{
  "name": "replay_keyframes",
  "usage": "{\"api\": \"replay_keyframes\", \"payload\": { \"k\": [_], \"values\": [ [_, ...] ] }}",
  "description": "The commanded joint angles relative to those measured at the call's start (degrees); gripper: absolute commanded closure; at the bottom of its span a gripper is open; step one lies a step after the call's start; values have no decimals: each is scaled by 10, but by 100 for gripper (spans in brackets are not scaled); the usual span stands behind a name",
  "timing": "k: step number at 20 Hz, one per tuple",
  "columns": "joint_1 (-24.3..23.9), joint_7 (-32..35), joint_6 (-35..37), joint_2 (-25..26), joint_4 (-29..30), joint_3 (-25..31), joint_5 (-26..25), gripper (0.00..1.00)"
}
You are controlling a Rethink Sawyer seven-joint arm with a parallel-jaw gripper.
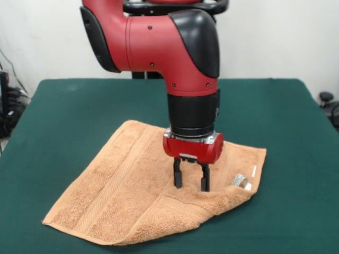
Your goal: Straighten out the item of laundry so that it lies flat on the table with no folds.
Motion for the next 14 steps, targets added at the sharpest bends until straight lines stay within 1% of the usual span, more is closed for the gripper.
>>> {"api": "replay_keyframes", "payload": {
  "k": [1,14],
  "values": [
    [5,-37,286,10,-54,5,24,0],
    [-10,-22,287,3,-39,26,-5,0]
  ]
}}
